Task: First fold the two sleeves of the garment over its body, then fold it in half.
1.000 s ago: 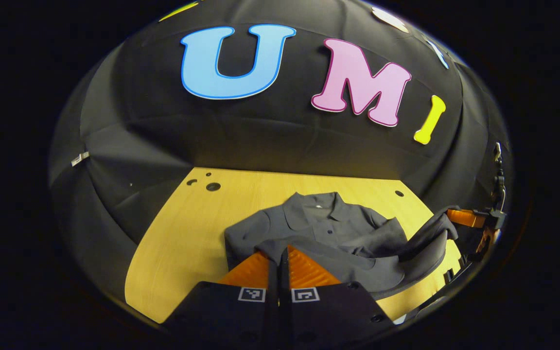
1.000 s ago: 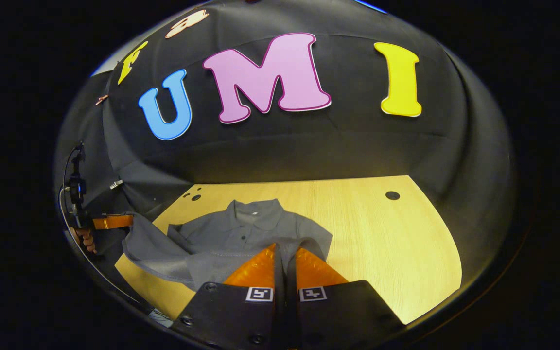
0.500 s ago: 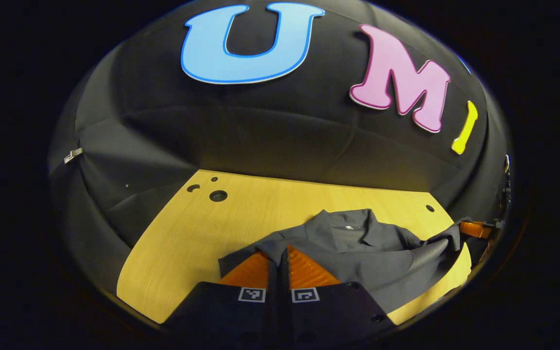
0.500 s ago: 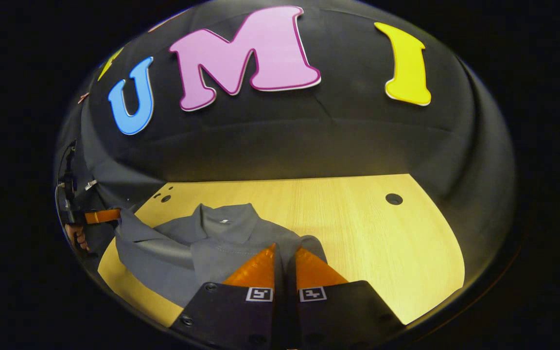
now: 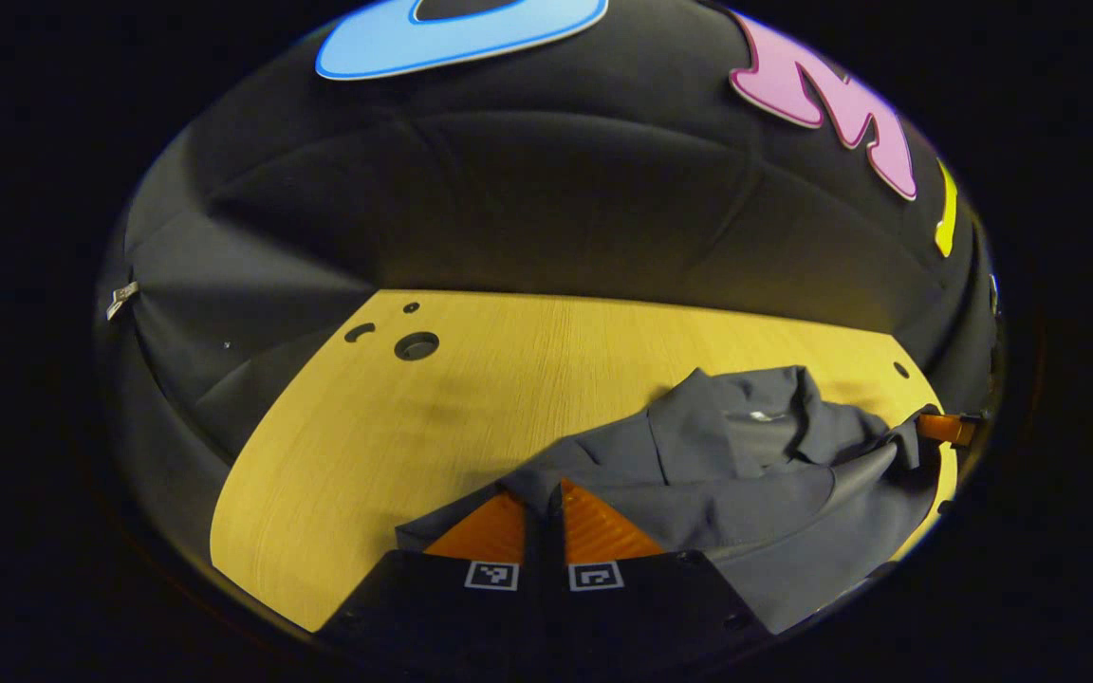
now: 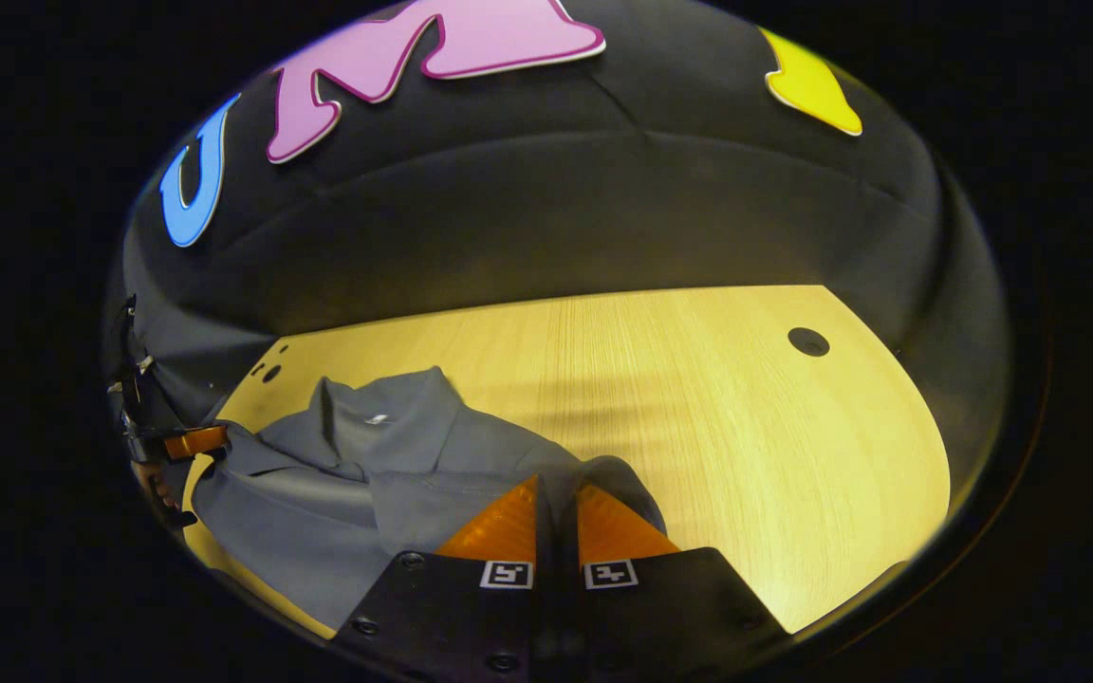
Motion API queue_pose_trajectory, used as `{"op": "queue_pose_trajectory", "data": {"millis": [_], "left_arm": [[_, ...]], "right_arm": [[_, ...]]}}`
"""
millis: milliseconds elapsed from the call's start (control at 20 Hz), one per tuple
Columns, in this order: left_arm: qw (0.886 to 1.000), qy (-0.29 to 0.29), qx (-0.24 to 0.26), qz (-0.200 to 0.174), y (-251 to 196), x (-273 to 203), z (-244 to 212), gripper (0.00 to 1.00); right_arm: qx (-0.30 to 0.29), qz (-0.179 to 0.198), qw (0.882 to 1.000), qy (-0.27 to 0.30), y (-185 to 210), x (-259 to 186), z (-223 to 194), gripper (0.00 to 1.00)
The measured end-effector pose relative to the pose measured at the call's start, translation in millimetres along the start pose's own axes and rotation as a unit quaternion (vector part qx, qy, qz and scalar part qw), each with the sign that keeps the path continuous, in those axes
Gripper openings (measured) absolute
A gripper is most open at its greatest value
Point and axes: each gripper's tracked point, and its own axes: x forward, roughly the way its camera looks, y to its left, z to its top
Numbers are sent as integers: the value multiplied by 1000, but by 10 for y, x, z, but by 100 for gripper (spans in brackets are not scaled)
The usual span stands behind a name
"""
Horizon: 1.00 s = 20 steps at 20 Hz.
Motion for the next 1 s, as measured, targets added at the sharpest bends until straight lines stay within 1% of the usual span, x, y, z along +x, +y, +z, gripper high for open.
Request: {"op": "queue_pose_trajectory", "data": {"millis": [250,300,350,400,450,500,550,600,650,700,750,800,850,900,950,1000], "left_arm": [[999,33,8,12,-2,280,-214,5],[999,36,10,12,-1,304,-251,5],[999,38,12,14,-10,324,-267,5],[999,35,14,15,-20,330,-257,5],[999,36,18,15,-17,336,-265,5],[999,36,22,16,-23,336,-280,6],[999,35,25,16,-21,338,-275,3],[999,35,27,15,-19,332,-280,8],[999,36,27,14,-23,328,-277,8],[999,37,28,12,-30,321,-277,10],[999,41,31,12,-30,299,-284,12],[998,43,35,12,-34,282,-286,18],[998,42,35,12,-49,256,-275,22],[998,40,35,15,-40,218,-254,27],[999,36,33,18,-32,169,-213,35],[999,29,27,16,-45,131,-192,43]], "right_arm": [[-3,-4,1000,24,-53,211,-185,5],[-5,-4,1000,28,-48,241,-220,0],[-5,-4,999,35,-46,260,-267,0],[-5,-5,999,43,-57,286,-314,5],[-3,-8,999,49,-71,310,-352,5],[-1,-9,999,48,-65,310,-341,10],[0,-12,999,48,-71,322,-340,12],[-1,-12,999,49,-61,309,-344,13],[-5,-18,999,48,-77,311,-341,15],[-5,-22,999,49,-90,290,-339,24],[-5,-26,998,51,-98,280,-333,28],[-3,-26,998,51,-100,266,-337,27],[-2,-26,998,52,-95,241,-325,39],[0,-24,998,50,-92,206,-307,40],[2,-17,999,48,-61,180,-288,42],[1,-11,999,45,-35,128,-274,52]]}}
